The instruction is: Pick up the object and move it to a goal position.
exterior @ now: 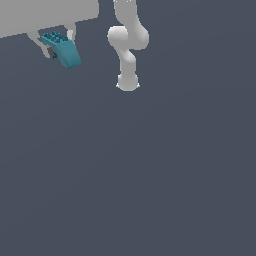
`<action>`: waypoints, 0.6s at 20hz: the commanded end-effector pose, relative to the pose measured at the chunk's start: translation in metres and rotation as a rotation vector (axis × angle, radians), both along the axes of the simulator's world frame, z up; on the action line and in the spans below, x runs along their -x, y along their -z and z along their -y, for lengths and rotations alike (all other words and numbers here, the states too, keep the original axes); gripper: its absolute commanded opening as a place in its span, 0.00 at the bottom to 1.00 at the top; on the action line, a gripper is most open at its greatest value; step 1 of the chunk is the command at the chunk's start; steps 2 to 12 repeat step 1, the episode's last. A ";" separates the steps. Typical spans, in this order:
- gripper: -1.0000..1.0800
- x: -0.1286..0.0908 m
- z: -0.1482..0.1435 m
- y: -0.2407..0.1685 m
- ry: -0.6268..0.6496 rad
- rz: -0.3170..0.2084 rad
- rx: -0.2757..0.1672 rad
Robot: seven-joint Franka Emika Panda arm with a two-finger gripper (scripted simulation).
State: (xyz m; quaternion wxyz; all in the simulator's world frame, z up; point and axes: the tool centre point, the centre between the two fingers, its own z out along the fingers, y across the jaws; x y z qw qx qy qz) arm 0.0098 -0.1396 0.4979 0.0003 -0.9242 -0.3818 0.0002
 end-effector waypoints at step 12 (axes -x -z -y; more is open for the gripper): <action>0.00 0.000 0.000 -0.002 0.000 0.001 0.000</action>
